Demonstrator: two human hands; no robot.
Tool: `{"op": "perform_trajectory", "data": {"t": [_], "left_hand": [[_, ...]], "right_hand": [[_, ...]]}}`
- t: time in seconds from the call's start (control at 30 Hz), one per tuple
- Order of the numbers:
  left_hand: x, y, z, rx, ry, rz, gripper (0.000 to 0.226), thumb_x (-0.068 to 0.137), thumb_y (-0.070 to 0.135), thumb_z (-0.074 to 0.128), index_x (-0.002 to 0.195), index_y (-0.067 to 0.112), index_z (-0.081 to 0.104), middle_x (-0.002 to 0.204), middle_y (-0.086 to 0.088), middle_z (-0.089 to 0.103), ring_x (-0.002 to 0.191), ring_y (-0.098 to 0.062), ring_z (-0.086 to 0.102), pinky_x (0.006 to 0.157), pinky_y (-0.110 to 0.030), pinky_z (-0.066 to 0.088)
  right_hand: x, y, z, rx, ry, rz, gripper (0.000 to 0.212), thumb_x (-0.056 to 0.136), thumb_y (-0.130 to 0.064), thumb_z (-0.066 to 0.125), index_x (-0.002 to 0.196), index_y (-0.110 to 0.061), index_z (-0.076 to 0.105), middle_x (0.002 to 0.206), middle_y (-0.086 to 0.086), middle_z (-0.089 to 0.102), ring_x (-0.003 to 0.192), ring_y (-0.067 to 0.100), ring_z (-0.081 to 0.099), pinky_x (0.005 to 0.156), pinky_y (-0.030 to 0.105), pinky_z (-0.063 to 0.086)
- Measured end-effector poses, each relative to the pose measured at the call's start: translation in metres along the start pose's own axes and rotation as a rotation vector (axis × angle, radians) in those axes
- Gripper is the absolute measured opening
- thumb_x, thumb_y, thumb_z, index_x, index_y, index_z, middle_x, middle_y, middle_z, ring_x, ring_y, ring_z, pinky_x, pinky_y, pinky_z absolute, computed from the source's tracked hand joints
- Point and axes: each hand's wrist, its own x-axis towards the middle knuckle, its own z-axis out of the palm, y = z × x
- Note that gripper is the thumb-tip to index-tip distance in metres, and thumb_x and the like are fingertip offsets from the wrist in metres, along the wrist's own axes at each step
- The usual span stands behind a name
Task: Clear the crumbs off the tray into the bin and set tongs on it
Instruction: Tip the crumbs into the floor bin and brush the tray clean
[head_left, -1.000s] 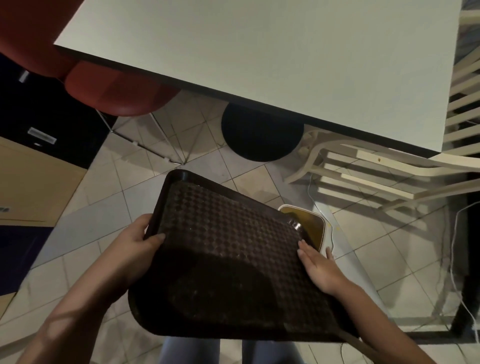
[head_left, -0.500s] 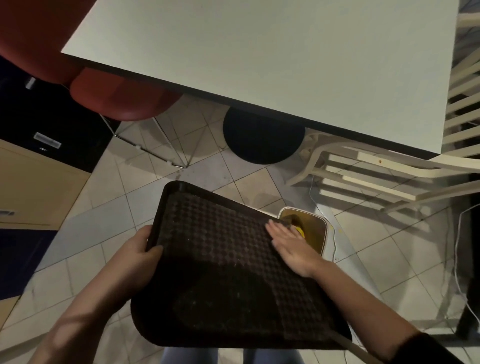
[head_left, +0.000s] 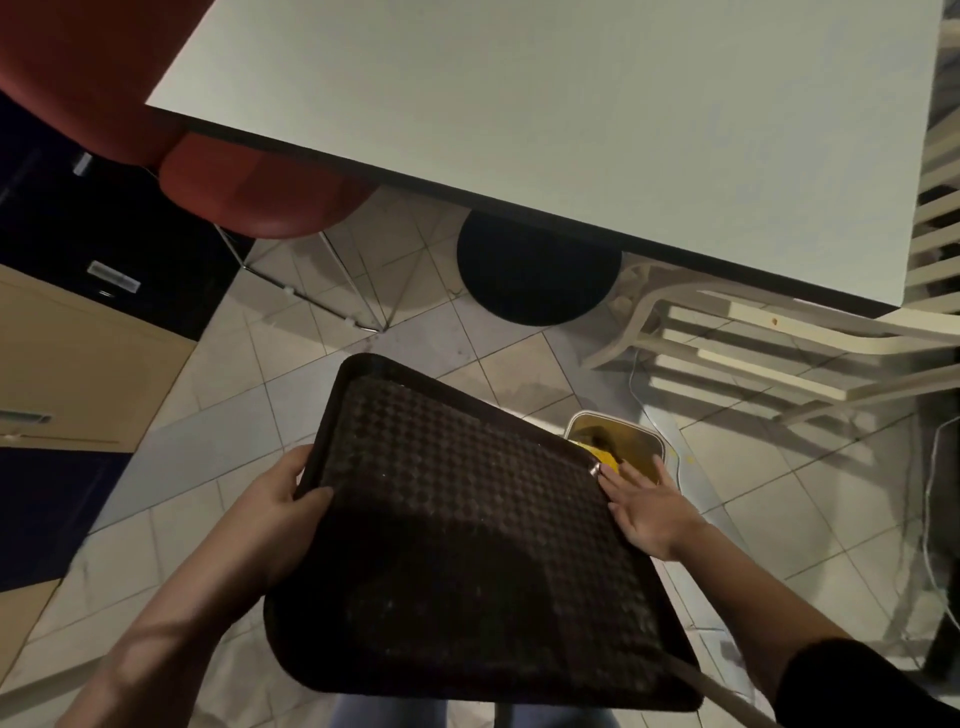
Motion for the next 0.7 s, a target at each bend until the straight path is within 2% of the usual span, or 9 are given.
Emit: {"op": "perform_trajectory", "data": {"t": [0.07, 0.13, 0.23, 0.37, 0.43, 0.5, 0.57, 0.63, 0.7], "left_hand": [[0.001, 0.0, 0.002, 0.032, 0.013, -0.02, 0.044, 0.097, 0.014, 0.048, 0.139, 0.023, 0.043, 0.108, -0.004, 0.056, 0.103, -0.03, 0.06, 0.09, -0.045, 0.051], [0.001, 0.0, 0.002, 0.033, 0.017, -0.027, 0.043, 0.097, 0.013, 0.048, 0.138, 0.021, 0.044, 0.107, -0.005, 0.056, 0.104, -0.032, 0.06, 0.094, -0.047, 0.05], [0.002, 0.0, -0.003, -0.008, 0.003, -0.035, 0.042, 0.096, 0.013, 0.049, 0.138, 0.021, 0.044, 0.109, -0.006, 0.056, 0.103, -0.031, 0.06, 0.09, -0.045, 0.05], [0.002, -0.001, -0.017, -0.036, -0.064, -0.032, 0.038, 0.096, 0.01, 0.051, 0.131, 0.024, 0.048, 0.11, -0.006, 0.062, 0.096, -0.03, 0.064, 0.089, -0.046, 0.052], [0.0, -0.002, -0.019, -0.053, -0.079, -0.025, 0.032, 0.095, 0.009, 0.051, 0.121, 0.027, 0.051, 0.102, -0.003, 0.065, 0.09, -0.028, 0.067, 0.085, -0.044, 0.054], [0.002, -0.007, -0.02, -0.056, -0.046, -0.027, 0.029, 0.096, 0.01, 0.05, 0.12, 0.026, 0.052, 0.102, -0.004, 0.066, 0.089, -0.028, 0.067, 0.083, -0.042, 0.054], [0.003, -0.011, -0.021, -0.031, -0.014, -0.025, 0.034, 0.097, 0.012, 0.049, 0.128, 0.024, 0.051, 0.11, -0.007, 0.064, 0.095, -0.03, 0.065, 0.088, -0.043, 0.052], [0.003, -0.012, -0.023, -0.027, 0.002, -0.014, 0.037, 0.097, 0.014, 0.048, 0.133, 0.023, 0.048, 0.116, -0.009, 0.062, 0.1, -0.031, 0.063, 0.092, -0.044, 0.05], [0.002, -0.01, -0.025, -0.018, 0.011, 0.024, 0.038, 0.098, 0.017, 0.048, 0.135, 0.023, 0.047, 0.117, -0.008, 0.061, 0.102, -0.031, 0.062, 0.095, -0.048, 0.049]], "right_hand": [[-0.006, -0.001, -0.003, 0.017, 0.072, 0.056, 0.095, 0.072, -0.061, -0.025, 0.149, -0.019, 0.009, 0.158, -0.004, 0.008, 0.145, 0.014, 0.002, 0.115, 0.048, -0.012], [-0.02, -0.01, -0.007, 0.108, 0.137, 0.01, 0.101, 0.069, -0.067, -0.03, 0.149, -0.021, 0.009, 0.157, -0.005, 0.007, 0.144, 0.009, 0.002, 0.116, 0.039, -0.009], [-0.049, -0.03, -0.005, 0.27, 0.133, -0.084, 0.087, 0.076, -0.069, -0.019, 0.149, -0.027, 0.006, 0.155, -0.012, 0.008, 0.14, -0.001, 0.004, 0.116, 0.028, -0.006], [-0.042, -0.02, -0.001, 0.28, 0.09, -0.023, 0.096, 0.07, -0.072, -0.023, 0.149, -0.028, 0.009, 0.155, -0.012, 0.012, 0.141, 0.0, 0.006, 0.116, 0.034, -0.011], [-0.024, -0.01, -0.007, 0.195, 0.045, -0.033, 0.107, 0.062, -0.073, -0.031, 0.149, -0.025, 0.01, 0.157, -0.009, 0.007, 0.143, 0.006, 0.005, 0.115, 0.038, -0.01], [-0.005, -0.007, -0.016, 0.073, 0.016, -0.048, 0.107, 0.063, -0.07, -0.032, 0.149, -0.022, 0.009, 0.158, -0.005, 0.003, 0.144, 0.011, 0.005, 0.115, 0.042, -0.008], [0.009, -0.008, -0.024, 0.04, 0.046, 0.016, 0.087, 0.078, -0.062, -0.017, 0.15, -0.02, 0.009, 0.158, -0.002, 0.007, 0.144, 0.014, 0.008, 0.117, 0.044, -0.004], [0.016, -0.009, -0.031, 0.108, 0.104, 0.159, 0.064, 0.093, -0.046, 0.007, 0.149, -0.018, 0.017, 0.156, 0.002, 0.021, 0.142, 0.017, 0.019, 0.117, 0.043, 0.006], [0.016, -0.013, -0.037, 0.222, 0.252, 0.312, 0.048, 0.097, -0.035, 0.026, 0.138, -0.014, 0.041, 0.139, 0.009, 0.049, 0.127, 0.023, 0.044, 0.107, 0.038, 0.031]]}}
